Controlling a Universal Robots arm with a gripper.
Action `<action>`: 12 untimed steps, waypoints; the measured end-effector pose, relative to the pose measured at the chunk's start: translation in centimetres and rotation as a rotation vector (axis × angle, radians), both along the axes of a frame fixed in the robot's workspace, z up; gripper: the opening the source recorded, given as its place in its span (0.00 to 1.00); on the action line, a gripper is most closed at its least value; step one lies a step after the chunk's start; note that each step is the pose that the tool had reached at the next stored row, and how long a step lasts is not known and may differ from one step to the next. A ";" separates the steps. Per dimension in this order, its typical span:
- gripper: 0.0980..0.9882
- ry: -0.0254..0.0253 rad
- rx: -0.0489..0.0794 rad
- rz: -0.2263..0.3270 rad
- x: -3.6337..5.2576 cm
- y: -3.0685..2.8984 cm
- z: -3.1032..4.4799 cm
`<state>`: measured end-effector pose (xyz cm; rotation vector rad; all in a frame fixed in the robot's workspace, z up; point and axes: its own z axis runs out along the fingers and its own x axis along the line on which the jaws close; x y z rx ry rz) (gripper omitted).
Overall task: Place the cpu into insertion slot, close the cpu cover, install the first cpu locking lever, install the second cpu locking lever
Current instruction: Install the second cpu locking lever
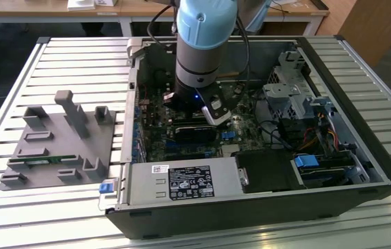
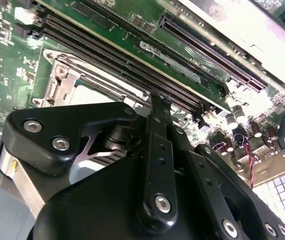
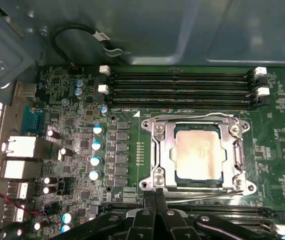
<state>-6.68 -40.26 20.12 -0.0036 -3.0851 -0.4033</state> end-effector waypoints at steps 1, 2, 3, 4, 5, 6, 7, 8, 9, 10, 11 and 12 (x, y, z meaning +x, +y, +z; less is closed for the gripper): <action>0.02 -0.0001 0.002 0.000 -0.04 -0.01 -0.13; 0.02 -0.0002 0.004 0.000 -0.06 -0.01 -0.23; 0.02 -0.0001 0.006 0.000 -0.09 -0.01 -0.30; 0.02 -0.0001 0.010 0.000 -0.10 -0.01 -0.35; 0.02 -0.0002 0.015 0.000 -0.12 -0.01 -0.41; 0.02 -0.0002 0.020 0.000 -0.13 -0.01 -0.46; 0.02 -0.0002 0.025 0.000 -0.13 -0.01 -0.51; 0.02 -0.0002 0.028 0.000 -0.14 -0.01 -0.57; 0.02 -0.0003 0.031 0.000 -0.14 0.00 -0.64; 0.02 -0.0002 0.034 0.000 -0.14 0.00 -0.70; 0.02 -0.0003 0.037 0.000 -0.15 0.00 -0.77; 0.02 -0.0002 0.040 0.000 -0.15 0.00 -0.82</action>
